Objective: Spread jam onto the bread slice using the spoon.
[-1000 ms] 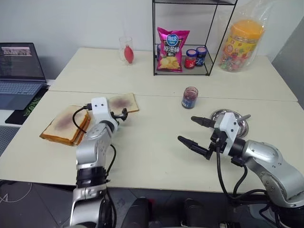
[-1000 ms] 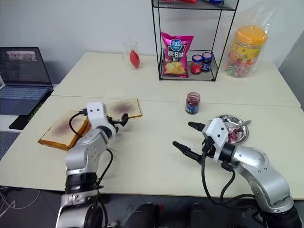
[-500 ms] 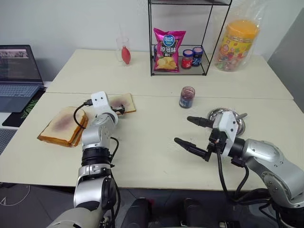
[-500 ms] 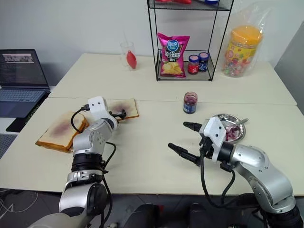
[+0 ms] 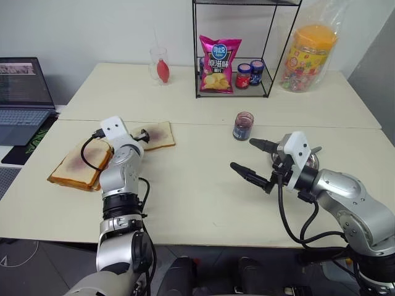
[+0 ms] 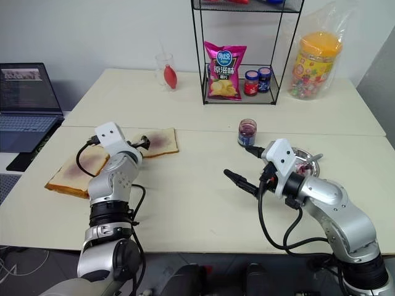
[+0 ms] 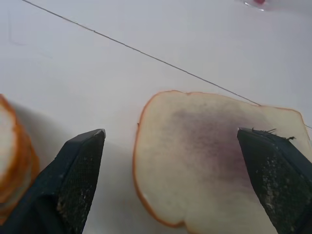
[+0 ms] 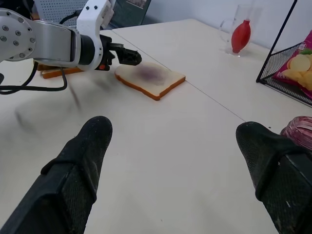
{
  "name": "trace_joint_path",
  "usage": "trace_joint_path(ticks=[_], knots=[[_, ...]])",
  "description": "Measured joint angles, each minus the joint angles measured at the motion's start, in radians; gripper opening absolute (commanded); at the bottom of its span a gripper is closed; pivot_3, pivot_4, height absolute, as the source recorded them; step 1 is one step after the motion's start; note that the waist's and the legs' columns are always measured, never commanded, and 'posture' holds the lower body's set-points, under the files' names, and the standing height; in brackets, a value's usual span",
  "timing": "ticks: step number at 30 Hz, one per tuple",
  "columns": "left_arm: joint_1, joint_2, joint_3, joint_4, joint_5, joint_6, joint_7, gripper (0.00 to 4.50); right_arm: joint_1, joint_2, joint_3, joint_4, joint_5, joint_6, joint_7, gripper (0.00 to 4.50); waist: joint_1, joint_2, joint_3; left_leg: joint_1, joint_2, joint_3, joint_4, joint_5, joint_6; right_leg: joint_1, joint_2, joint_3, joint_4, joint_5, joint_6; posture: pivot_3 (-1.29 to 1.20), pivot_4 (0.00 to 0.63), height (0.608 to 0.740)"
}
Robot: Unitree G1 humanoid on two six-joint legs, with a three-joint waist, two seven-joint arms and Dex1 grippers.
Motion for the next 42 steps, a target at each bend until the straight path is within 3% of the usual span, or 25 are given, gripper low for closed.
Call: trace_joint_path(ticks=[7,22,27,31,38,42], knots=[[-0.043,0.031,-0.002,0.109,-0.001,0.031,-0.022,4.50,-0.013,0.007,0.002,0.001,-0.006,0.003,0.000,4.48,0.002,0.000,0.000,0.000,0.000,0.000,0.000,0.000,0.000,0.000,0.002,0.000,0.001,0.000,0.000,0.00,0.150,0.740],[-0.131,0.057,0.018,0.203,-0.039,0.099,-0.055,1.63,-0.011,0.013,0.001,0.000,-0.006,0.013,-0.001,4.50,0.002,0.000,0.000,0.000,0.000,0.000,0.000,0.000,0.000,0.000,0.002,0.000,0.000,0.000,0.000,0.00,0.150,0.740],[-0.073,0.058,0.024,0.075,-0.076,0.191,-0.082,0.60,0.066,-0.026,0.000,-0.008,-0.018,-0.017,0.025,4.50,0.002,0.000,0.000,0.000,0.000,0.001,-0.001,0.000,0.000,0.000,0.000,0.001,-0.001,0.000,0.000,0.00,0.150,0.740],[0.014,0.057,0.021,-0.086,-0.117,0.294,-0.120,0.02,0.117,-0.059,-0.012,-0.019,-0.022,-0.040,0.044,4.50,0.002,0.000,0.000,0.000,0.000,0.001,-0.001,0.000,0.000,0.000,0.000,0.001,-0.001,0.000,0.000,0.00,0.150,0.740],[0.089,0.070,0.038,-0.283,-0.252,0.456,-0.230,0.01,0.136,-0.082,-0.041,-0.024,-0.028,-0.060,0.054,4.50,0.002,0.000,0.000,0.000,0.002,0.000,0.000,0.000,-0.001,0.000,0.000,0.000,-0.001,0.000,0.000,0.00,0.150,0.740],[0.089,0.142,0.034,-0.369,-0.400,0.588,-0.387,0.01,0.151,-0.095,-0.049,-0.025,-0.028,-0.067,0.066,4.50,0.000,-0.001,0.000,0.000,0.003,0.001,-0.001,0.000,-0.001,0.000,0.001,0.001,-0.001,0.000,-0.001,0.00,0.150,0.740]])
